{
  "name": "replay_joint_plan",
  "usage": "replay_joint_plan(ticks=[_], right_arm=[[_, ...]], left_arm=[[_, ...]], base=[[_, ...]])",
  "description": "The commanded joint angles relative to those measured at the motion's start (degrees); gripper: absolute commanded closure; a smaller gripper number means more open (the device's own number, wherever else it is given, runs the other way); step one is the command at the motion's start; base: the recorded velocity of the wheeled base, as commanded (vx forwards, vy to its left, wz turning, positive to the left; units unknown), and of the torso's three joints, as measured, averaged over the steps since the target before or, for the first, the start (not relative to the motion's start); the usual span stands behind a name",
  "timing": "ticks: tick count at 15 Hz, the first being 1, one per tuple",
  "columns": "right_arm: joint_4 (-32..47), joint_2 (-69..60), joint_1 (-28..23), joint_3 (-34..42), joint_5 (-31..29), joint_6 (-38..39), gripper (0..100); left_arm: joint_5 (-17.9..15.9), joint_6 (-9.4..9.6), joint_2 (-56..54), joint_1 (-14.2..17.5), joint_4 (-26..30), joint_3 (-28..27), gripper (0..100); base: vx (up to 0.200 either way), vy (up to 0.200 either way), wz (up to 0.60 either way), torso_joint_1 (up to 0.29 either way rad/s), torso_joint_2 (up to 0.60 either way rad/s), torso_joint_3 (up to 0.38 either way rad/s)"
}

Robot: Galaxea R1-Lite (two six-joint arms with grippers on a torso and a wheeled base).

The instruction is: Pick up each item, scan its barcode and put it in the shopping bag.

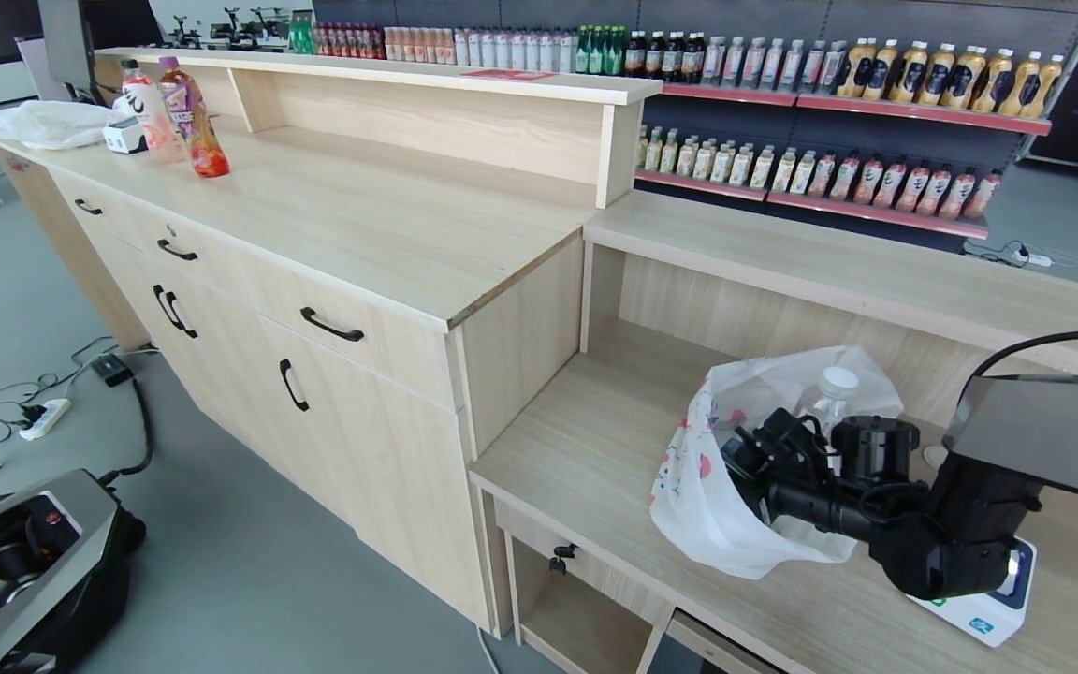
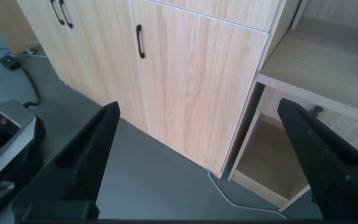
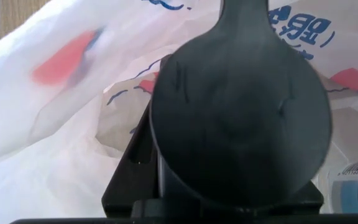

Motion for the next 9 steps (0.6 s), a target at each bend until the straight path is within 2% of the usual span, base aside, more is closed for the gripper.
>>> replay_joint_plan(ticks=[1,2,3,6,9], right_arm=[[0.34,-0.56,0.11,0.22,-0.01,0.10,100],[0.60,-1.52,0.11,0.49,-0.01,0.36,100],[0.86,-2.67,0.11,0.75,-0.01,1.07,0],[1.74,-9.35,0.37,3.65,0.07,4.41,0],[9.12,-23.58,0.20,6.99,-0.37,4.23,0]], left_arm=[[0.04,-0.07,-0.02,0.01,-0.02,0.00,0],[0.04,0.02,-0.02,0.01,-0.02,0.00,0],[0.04,0.02,-0.02,0.01,-0.02,0.00,0],[0.04,0.02,-0.02,0.01,-0.02,0.00,0],[0.04,0.02,-0.02,0.01,-0.02,0.00,0]], base=[[0.000,0.000,0.00,0.000,0.00,0.000],[0.000,0.000,0.00,0.000,0.00,0.000],[0.000,0.000,0.00,0.000,0.00,0.000],[0.000,0.000,0.00,0.000,0.00,0.000],[0.000,0.000,0.00,0.000,0.00,0.000]])
